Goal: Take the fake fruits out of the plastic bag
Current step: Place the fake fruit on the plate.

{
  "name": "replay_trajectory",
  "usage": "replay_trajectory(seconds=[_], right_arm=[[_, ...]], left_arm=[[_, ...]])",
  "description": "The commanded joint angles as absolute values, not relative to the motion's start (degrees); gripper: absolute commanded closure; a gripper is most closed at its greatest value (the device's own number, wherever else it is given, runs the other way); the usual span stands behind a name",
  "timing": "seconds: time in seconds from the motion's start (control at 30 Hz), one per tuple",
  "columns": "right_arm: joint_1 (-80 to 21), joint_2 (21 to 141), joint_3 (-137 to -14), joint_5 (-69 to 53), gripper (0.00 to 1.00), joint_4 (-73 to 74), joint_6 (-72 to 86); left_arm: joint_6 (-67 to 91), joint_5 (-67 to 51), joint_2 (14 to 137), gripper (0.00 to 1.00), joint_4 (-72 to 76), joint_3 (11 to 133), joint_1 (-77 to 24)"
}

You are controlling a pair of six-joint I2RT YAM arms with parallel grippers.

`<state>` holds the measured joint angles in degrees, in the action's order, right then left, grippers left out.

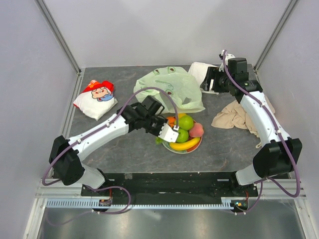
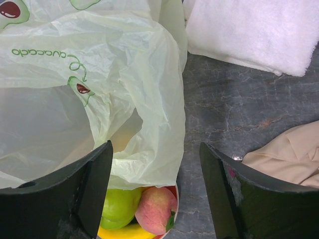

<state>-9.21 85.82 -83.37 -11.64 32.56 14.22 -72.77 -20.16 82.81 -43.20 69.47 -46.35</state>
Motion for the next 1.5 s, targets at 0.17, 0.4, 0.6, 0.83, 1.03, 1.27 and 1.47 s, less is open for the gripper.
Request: replay_trajectory(seconds=[0.17,0.4,0.6,0.83,1.03,1.27,1.47], right_arm=[[-8.3,85.3,-83.8,-11.1,0.21,31.1,14.8],[-8.2,85.7,-84.0,-11.3,0.21,31.1,14.9],[-8.1,85.7,-84.0,-11.3,0.21,31.2,14.9],[-8.2,85.6,-84.3,-10.4,0.21,31.4,14.4],[-8.1,85.6,-84.3,-10.2,0.21,31.8,14.2],[-8.1,86.5,-84.5,-10.4,0.2,31.7,14.3],[-8.1,86.7,-84.5,-10.4,0.2,31.7,14.3]], left_arm=[[-50.9,-20.8,86.0,0.98,-41.5,77.8,-46.1],[-27.3,-17.1,88.4,0.98,-41.5,82.3,-46.1],[-22.5,-13.5,87.5,0.98,-38.4,78.9,-46.1],[-21.0,-15.6,87.9,0.98,-35.7,75.9,-46.1],[-19.7,-15.5,87.9,0.98,-33.2,72.6,-46.1],[-18.9,-16.3,88.4,0.98,-32.0,70.9,-46.2],[-18.6,-16.1,90.3,0.98,-30.9,70.1,-46.2]])
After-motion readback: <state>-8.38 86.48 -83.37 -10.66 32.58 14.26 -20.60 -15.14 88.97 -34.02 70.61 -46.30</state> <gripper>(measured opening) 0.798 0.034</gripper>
